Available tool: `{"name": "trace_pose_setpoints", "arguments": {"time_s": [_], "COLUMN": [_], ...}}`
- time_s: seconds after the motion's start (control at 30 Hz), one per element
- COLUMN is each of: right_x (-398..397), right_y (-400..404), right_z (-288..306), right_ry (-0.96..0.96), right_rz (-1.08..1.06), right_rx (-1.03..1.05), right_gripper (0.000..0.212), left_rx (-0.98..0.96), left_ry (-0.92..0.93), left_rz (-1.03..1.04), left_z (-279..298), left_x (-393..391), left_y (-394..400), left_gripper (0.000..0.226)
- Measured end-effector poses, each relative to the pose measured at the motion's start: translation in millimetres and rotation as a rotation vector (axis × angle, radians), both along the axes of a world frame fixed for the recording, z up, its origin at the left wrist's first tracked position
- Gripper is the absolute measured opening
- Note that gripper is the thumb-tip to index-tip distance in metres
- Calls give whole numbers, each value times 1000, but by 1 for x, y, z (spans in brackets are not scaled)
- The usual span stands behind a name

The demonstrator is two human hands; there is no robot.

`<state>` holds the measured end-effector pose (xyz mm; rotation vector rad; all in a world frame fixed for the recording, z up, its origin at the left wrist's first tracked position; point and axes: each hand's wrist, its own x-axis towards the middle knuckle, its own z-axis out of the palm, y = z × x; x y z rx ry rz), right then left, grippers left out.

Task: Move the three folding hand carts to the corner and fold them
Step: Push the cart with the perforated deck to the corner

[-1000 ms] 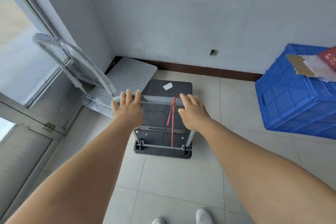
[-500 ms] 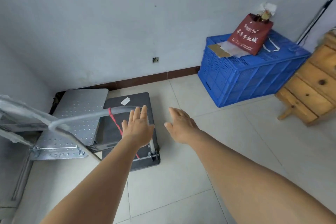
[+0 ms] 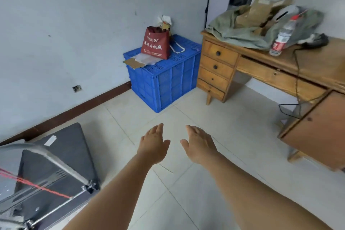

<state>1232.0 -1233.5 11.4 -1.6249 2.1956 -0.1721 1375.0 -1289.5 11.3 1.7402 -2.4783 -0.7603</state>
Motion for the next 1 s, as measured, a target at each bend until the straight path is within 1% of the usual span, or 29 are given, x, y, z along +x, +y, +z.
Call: {"name": "trace_pose_setpoints", "arguments": {"time_s": [0.1, 0.17, 0.4, 0.63, 0.8, 1.0], "right_x": [-76, -111, -242, -340, -394, -449], "right_y": [45, 67, 165, 241, 285, 335], "right_z": [2, 6, 16, 33, 55, 73], "right_ry": [15, 21, 44, 49, 62, 108], "right_rz": [-135, -192, -496, -809, -1029, -1279], "right_rx": [5, 1, -5, -5, -39, -90], "right_gripper": [57, 56, 58, 51, 56, 60], "left_rx": [-15, -22, -42, -76, -101, -121], "left_ry": [3, 10, 41, 85, 142, 205], "left_rz": [-123, -176, -515, -831, -1060, -1240], "left_z": [6, 9, 18, 29, 45, 67], "left_x": [-79, -117, -280, -414, -500, -588], "left_y": [28, 40, 104, 152, 179, 221], "left_gripper": [63, 62, 62, 59, 55, 57]}}
